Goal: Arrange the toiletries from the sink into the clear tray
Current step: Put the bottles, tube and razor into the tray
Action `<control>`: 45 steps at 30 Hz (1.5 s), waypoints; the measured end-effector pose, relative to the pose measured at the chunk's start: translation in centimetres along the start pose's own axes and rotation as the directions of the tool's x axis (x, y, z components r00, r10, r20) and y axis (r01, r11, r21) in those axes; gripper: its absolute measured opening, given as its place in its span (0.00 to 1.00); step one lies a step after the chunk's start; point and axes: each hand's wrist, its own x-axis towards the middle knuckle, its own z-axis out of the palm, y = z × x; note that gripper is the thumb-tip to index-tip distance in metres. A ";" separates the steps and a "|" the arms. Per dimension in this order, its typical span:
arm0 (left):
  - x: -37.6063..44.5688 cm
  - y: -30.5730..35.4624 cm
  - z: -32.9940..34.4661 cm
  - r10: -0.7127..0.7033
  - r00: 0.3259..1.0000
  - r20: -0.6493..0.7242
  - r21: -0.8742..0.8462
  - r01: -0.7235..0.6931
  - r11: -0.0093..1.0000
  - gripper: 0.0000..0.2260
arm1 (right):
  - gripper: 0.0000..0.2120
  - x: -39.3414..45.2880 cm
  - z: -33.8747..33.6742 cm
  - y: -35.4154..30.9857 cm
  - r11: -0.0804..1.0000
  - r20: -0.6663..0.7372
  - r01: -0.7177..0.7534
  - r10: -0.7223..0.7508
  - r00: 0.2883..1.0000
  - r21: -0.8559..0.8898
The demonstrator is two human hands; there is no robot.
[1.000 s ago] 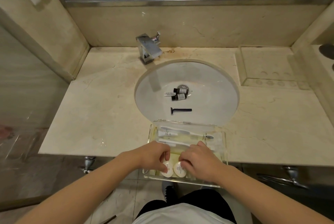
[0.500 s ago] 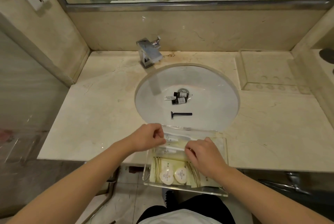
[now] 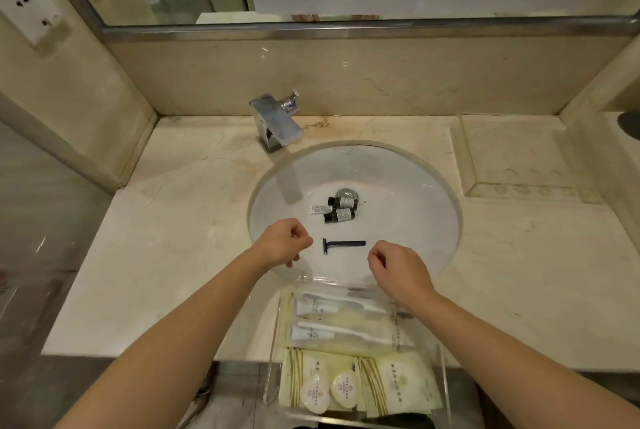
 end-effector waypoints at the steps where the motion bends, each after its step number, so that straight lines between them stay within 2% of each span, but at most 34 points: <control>1: 1.0 0.1 0.1 -0.018 1.000 0.005 -0.009 0.018 1.000 0.04 | 0.09 0.8 0.2 0.2 1.000 0.023 -0.009 0.009 1.000 -0.009; 5: 4.9 0.4 0.5 -0.082 0.996 0.041 -0.039 0.084 0.996 0.04 | 0.09 4.1 1.1 1.0 0.999 0.160 -0.034 0.036 0.986 -0.014; 8: 7.5 0.5 1.0 -0.091 0.994 0.058 -0.009 0.092 0.996 0.04 | 0.13 6.5 1.7 1.5 0.998 0.252 -0.024 0.037 0.967 -0.056; 14: 12.7 -0.4 2.7 -0.123 0.992 0.041 0.125 0.117 0.985 0.15 | 0.21 11.5 3.4 2.1 0.998 0.295 -0.010 0.029 0.955 -0.064; 16: 13.9 -0.5 3.5 -0.105 0.993 0.051 0.161 0.096 0.982 0.14 | 0.23 13.2 4.0 2.2 0.996 0.305 0.005 0.021 0.952 -0.084; 20: 16.0 -0.8 5.4 -0.085 0.986 0.141 0.189 0.057 0.980 0.07 | 0.22 16.5 5.1 2.4 0.984 0.340 0.048 0.013 0.940 -0.171; 23: 17.2 -1.2 6.6 -0.077 0.981 0.179 0.264 0.027 0.964 0.13 | 0.21 18.9 5.8 2.5 0.973 0.377 0.089 -0.003 0.926 -0.212; 26: 17.5 -1.3 7.0 -0.057 0.965 0.256 0.429 -0.061 0.901 0.09 | 0.21 20.6 6.0 3.0 0.955 0.456 0.128 0.009 0.890 -0.269; 29: 17.6 -1.6 7.3 -0.045 0.951 0.307 0.549 -0.138 0.824 0.11 | 0.21 21.1 6.6 3.5 0.941 0.484 0.118 0.054 0.873 -0.318; 33: 17.2 -1.8 7.4 0.052 0.962 0.268 0.505 -0.186 0.843 0.09 | 0.19 20.6 7.7 3.8 0.922 0.443 0.117 0.064 0.894 -0.369; 38: 16.2 -1.7 7.1 0.105 0.974 0.200 0.386 -0.177 0.905 0.05 | 0.12 18.8 7.5 4.4 0.979 0.305 -0.009 0.072 0.950 -0.206; 42: 15.5 -1.2 6.5 0.103 0.982 0.157 0.282 -0.144 0.948 0.09 | 0.13 17.5 6.5 4.8 0.980 0.258 -0.165 0.189 0.947 -0.114; 44: 15.2 -0.8 6.0 0.078 0.990 0.120 0.175 -0.099 0.980 0.10 | 0.12 17.1 6.2 4.8 0.945 0.270 -0.306 0.265 0.925 0.119; 45: 15.1 -0.6 5.8 0.056 0.993 0.101 0.115 -0.068 0.991 0.09 | 0.12 16.9 6.1 4.6 0.869 0.315 -0.399 0.306 0.898 0.293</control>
